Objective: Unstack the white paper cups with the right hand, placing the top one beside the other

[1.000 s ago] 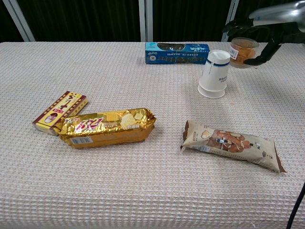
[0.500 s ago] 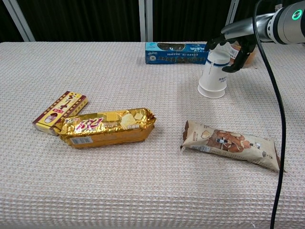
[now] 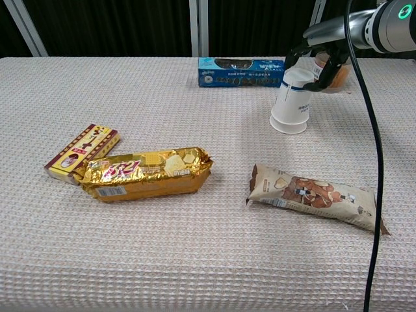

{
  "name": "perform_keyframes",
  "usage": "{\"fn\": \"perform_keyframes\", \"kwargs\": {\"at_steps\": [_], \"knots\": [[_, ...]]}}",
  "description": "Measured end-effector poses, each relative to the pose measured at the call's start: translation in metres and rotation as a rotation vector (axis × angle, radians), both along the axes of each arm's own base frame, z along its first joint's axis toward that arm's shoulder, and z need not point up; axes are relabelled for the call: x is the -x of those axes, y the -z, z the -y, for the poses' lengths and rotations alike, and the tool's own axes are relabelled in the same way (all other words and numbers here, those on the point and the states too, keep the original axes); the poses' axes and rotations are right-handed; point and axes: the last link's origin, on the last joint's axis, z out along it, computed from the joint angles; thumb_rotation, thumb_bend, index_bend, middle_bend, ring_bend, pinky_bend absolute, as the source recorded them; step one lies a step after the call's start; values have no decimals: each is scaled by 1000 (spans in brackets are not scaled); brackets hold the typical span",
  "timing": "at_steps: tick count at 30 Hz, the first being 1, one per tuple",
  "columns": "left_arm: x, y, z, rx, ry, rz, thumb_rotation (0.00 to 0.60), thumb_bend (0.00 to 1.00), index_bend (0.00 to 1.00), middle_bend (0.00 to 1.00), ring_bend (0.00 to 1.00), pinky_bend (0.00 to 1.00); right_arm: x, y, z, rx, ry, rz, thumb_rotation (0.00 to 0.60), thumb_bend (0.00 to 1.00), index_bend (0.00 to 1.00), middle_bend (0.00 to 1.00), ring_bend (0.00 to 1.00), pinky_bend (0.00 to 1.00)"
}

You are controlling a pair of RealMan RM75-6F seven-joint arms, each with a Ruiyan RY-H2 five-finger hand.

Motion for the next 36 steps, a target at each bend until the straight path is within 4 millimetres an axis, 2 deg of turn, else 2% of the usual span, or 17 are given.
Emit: {"fn": "perform_keyframes", "kwargs": {"at_steps": [7, 13, 22, 30, 33, 36], "knots": [[1, 0, 0, 1, -3, -1, 600, 131, 192, 101, 86, 125, 0, 1, 2, 5, 2, -5, 600, 391, 295, 172, 0, 0], [2, 0, 1, 0, -10, 0, 600, 130, 192, 101, 85, 125, -3, -5, 0, 18, -10, -3, 600, 395, 298, 177, 0, 0], [2, -1, 0, -2, -7, 2, 600, 131, 193, 101, 86, 125, -22, -39, -15, 70, -73, 16, 600, 399, 298, 182, 0, 0], [3, -1, 0, -2, -5, 2, 600, 131, 192, 101, 86, 125, -57, -74, -30, 141, -169, 89, 600, 403, 303, 183, 0, 0], [4, 0, 1, -1, -10, 6, 600, 131, 193, 101, 86, 125, -64, -71, -29, 143, -187, 102, 600, 402, 305, 183, 0, 0], [5, 3, 1, 3, -15, 12, 600, 131, 192, 101, 86, 125, -65, -54, -25, 116, -185, 102, 600, 402, 305, 183, 0, 0]]}}
